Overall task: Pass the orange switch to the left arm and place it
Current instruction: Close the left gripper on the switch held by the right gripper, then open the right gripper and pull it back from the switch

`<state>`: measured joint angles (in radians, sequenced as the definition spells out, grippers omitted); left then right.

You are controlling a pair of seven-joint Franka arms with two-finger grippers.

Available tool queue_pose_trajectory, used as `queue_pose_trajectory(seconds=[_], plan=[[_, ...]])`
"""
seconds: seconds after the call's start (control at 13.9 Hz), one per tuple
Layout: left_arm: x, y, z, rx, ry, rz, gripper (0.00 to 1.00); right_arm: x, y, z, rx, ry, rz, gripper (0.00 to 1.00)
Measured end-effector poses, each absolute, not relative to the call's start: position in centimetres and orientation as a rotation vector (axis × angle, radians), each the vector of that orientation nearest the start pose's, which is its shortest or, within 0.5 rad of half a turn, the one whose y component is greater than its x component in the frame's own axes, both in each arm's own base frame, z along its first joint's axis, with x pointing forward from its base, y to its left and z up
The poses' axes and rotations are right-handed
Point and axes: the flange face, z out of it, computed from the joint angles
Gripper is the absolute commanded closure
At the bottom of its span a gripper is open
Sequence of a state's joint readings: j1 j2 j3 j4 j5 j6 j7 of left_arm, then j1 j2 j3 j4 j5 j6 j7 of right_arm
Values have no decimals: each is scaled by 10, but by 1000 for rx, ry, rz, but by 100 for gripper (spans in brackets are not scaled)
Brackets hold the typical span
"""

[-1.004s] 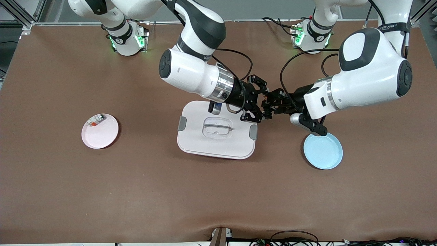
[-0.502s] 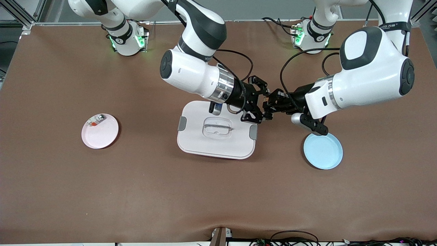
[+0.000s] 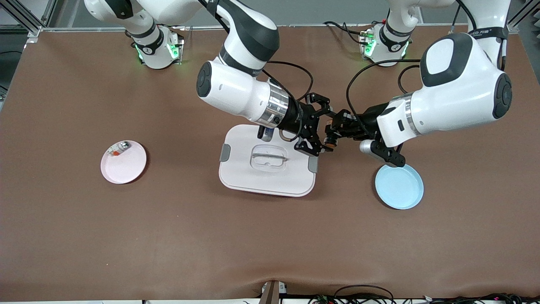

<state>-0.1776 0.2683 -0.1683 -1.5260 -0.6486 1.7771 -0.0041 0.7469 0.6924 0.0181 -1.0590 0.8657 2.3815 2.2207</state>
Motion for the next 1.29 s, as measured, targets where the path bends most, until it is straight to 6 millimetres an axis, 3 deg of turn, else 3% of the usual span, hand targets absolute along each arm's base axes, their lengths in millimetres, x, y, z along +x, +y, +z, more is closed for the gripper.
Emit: queue_pose_trajectory(seconds=[0.5,0.72,1.0,1.29], plan=[[582,-213,557,2488,-242,-208,100,575,546,504,-1348,1905,909,0],[572,-191,578,2509,-245,-221,100,582,537,500,-1467,1825,867,0],[553,-138,617,2616,-220,-191,100,593,516,491,-1766,1576,784,0],[528,-125,651,2786,-127,-130,100,601,492,488,-2062,1194,714,0]])
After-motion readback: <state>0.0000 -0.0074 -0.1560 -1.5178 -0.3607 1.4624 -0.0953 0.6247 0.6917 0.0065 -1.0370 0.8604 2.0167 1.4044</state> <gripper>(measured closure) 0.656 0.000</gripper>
